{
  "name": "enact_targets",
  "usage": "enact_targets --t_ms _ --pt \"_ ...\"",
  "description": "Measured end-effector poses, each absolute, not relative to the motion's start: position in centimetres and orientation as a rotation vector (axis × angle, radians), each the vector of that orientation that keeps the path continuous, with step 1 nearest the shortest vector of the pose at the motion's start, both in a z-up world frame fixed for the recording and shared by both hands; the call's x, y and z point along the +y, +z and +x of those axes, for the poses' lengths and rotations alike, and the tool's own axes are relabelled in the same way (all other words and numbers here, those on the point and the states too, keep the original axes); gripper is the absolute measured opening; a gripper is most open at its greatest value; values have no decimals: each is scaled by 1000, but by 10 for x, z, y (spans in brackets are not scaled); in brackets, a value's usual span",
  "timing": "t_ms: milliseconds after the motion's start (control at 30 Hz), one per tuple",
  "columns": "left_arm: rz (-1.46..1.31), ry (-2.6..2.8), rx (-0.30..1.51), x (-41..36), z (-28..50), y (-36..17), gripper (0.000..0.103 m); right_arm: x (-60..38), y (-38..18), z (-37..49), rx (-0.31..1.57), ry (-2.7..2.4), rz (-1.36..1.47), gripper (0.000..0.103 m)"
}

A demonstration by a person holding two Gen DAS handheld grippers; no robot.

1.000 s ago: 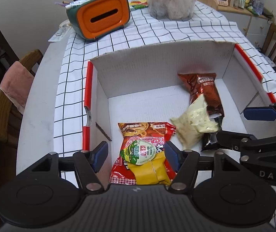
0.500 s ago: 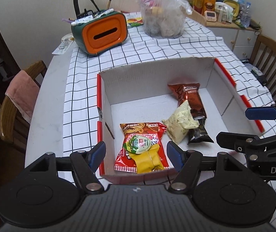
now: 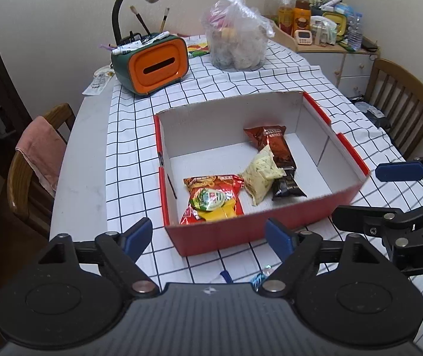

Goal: Organize snacks
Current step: 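Move both tools back over the remaining snacks, then grasp brown chocolate packet with left tool while right tool grasps green bar packet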

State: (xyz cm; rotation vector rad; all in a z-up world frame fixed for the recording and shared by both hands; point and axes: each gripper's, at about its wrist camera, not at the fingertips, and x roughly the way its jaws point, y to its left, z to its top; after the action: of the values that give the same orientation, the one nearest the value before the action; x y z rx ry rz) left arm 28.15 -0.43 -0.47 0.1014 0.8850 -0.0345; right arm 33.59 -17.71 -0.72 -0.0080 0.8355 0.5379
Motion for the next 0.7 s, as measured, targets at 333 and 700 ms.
enact_targets --t_ms 333,700 --pt "82 -63 864 7 231 -7 86 -174 -10 295 836 561 5 102" --pt "70 -86 920 21 182 -37 92 -172 -39 259 922 539 32 103"
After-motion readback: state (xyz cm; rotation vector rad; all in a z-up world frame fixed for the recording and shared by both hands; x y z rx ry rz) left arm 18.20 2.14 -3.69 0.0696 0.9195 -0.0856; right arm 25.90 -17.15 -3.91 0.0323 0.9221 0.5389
